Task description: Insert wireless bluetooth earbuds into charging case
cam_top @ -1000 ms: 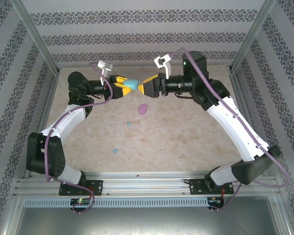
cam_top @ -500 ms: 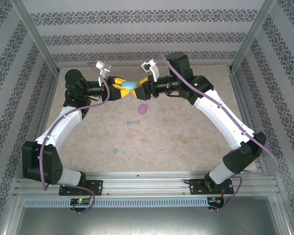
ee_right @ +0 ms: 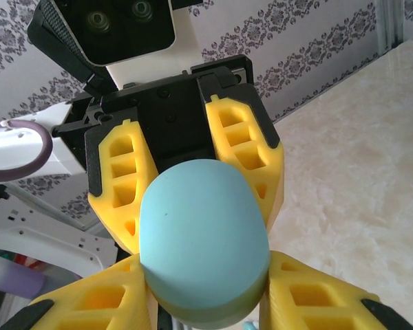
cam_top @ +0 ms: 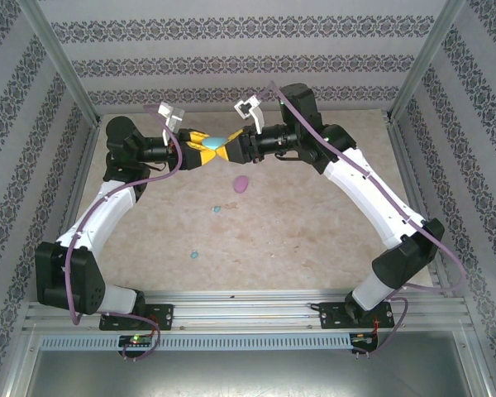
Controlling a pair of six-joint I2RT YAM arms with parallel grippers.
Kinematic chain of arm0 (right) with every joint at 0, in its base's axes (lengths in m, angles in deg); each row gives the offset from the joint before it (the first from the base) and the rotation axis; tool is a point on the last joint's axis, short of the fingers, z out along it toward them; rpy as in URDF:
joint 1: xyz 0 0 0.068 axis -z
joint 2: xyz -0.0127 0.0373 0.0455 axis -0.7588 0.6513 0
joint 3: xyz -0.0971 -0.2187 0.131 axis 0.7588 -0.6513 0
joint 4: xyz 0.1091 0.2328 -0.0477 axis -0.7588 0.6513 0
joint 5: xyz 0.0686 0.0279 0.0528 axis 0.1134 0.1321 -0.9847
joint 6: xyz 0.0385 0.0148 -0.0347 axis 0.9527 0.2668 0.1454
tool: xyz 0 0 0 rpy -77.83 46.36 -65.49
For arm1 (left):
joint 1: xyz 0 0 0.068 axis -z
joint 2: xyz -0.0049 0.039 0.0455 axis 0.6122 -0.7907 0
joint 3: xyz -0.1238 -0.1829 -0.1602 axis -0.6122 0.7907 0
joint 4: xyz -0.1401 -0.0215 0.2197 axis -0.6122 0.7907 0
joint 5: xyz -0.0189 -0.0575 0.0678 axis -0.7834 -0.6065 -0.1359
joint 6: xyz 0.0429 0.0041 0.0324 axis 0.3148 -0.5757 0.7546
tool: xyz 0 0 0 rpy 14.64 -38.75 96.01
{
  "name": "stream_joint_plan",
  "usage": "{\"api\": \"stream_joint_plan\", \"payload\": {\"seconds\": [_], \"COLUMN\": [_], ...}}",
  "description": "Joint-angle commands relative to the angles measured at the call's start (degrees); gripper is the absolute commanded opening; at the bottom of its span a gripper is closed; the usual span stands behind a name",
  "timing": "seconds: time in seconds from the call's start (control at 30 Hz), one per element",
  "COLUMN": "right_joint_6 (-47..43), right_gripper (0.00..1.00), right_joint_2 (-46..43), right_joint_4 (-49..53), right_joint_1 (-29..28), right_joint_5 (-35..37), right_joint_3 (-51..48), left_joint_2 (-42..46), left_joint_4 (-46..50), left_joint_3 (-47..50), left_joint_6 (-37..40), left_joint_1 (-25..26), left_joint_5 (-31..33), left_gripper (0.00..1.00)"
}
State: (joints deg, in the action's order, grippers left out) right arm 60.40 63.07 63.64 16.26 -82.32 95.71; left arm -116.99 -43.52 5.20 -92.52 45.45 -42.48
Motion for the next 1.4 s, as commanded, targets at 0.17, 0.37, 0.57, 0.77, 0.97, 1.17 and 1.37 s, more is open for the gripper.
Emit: {"api": "stream_joint_plan", "payload": {"seconds": [0.17,0.37,0.57,0.77,0.97,1.17,1.37], "right_joint_6": [15.3,17.8,21.7,24.9,26.0,25.7,25.1], "right_gripper": [0.4,0.45,0.46,0.48,0.55,0.52,0.49], "right_joint_2": [3.7,4.3,3.8,3.8,4.2,5.0,5.7], "right_joint_4": [-7.0,-6.8,-9.6,-13.3,-14.9,-15.9,-15.3], "right_joint_1": [2.3,2.8,3.4,3.1,3.0,2.6,2.4], "right_joint_5": [-2.9,-2.0,-0.1,-0.2,0.2,-0.6,0.3], "right_joint_3": [1.1,0.7,-1.6,-3.7,-4.2,-4.4,-4.3], "left_joint_2": [3.7,4.5,5.8,6.7,6.7,6.7,6.8], "left_joint_4": [-2.5,-1.1,6.7,12.4,12.6,12.8,12.8], "left_joint_3": [2.1,2.0,1.0,0.2,0.0,-0.4,-0.5], "left_joint_6": [2.6,4.3,10.5,14.7,14.3,14.0,13.7], "left_joint_1": [0.4,0.5,0.4,0.4,0.6,0.6,0.6], "left_joint_5": [-2.4,-1.8,-1.0,-0.5,-0.8,-1.0,-1.2], "left_gripper": [0.05,0.04,0.04,0.04,0.04,0.04,0.04]}}
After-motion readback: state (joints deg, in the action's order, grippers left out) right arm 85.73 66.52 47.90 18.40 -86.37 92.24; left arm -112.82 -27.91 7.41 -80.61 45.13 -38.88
